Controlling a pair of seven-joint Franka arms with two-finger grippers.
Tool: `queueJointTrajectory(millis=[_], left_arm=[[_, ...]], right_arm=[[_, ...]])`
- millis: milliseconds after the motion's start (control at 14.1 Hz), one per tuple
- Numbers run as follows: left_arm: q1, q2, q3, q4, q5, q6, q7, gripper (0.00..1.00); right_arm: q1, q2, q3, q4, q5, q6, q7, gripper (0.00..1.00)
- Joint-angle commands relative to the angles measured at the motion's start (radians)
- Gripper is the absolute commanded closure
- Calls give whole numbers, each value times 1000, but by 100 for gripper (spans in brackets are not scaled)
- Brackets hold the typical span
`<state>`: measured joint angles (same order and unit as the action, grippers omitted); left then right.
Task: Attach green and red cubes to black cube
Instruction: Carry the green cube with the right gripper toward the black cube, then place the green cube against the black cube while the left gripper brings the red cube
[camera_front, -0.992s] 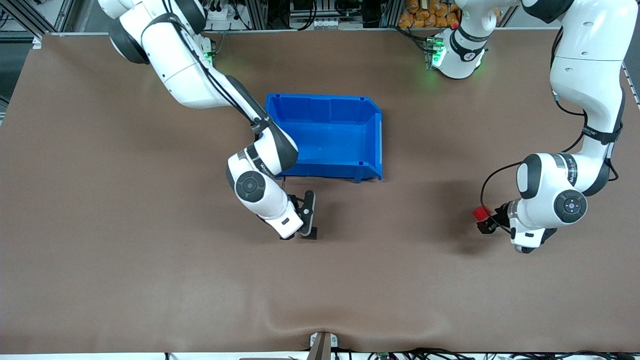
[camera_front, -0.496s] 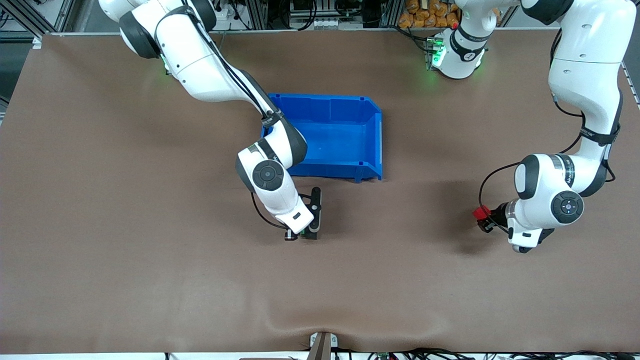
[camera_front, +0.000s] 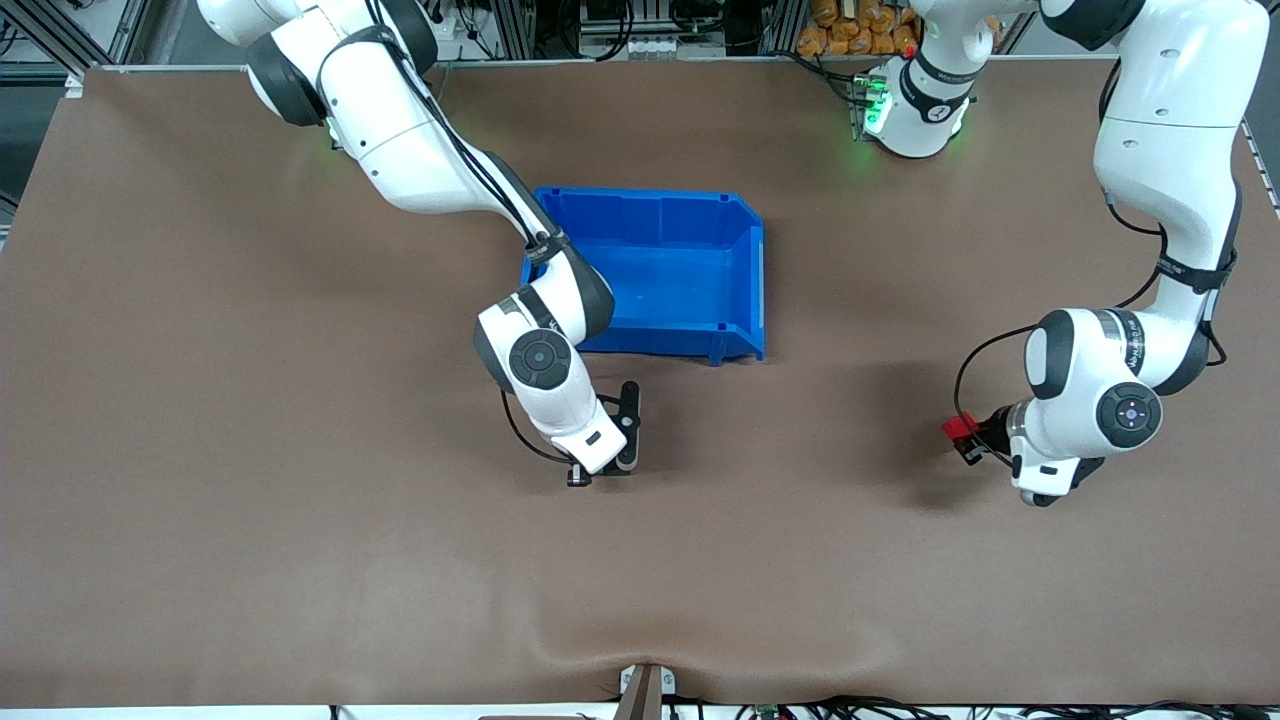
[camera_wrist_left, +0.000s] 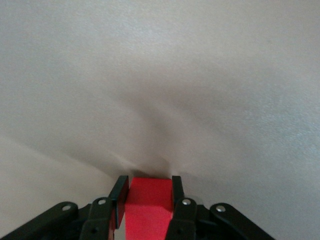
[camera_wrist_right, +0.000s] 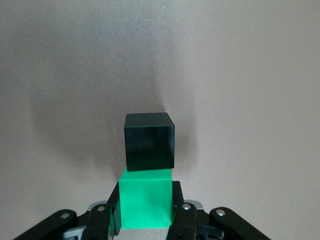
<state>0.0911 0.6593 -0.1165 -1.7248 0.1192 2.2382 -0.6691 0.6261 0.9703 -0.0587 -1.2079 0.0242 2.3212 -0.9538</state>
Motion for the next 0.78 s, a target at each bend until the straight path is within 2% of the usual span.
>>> queueJointTrajectory(millis=[0, 71, 142, 283, 354, 425, 496, 708], left_arm=[[-16, -4, -2, 33, 27, -9, -18, 87], [-17, -6, -3, 42, 27, -20, -18, 94], [-17, -12, -5, 48, 27, -28, -20, 96], [-24, -17, -9, 53, 22, -31, -32, 96], [-25, -18, -9, 57, 22, -37, -32, 96], [-25, -29, -11, 62, 17, -55, -32, 96], [-27, -32, -11, 63, 11, -66, -33, 96], [-53, -52, -20, 65, 11, -91, -116, 96]], right_arm=[[6, 34, -4, 44, -21, -8, 20, 100], [7, 37, -4, 44, -21, -5, 20, 100], [7, 42, -3, 44, -20, -2, 30, 100], [9, 44, -1, 44, -18, 3, 53, 100], [9, 44, 0, 44, -18, 7, 55, 94], [9, 45, 0, 42, -18, 12, 55, 64], [9, 47, 0, 38, -17, 17, 52, 1], [9, 47, 0, 36, -17, 17, 53, 0]])
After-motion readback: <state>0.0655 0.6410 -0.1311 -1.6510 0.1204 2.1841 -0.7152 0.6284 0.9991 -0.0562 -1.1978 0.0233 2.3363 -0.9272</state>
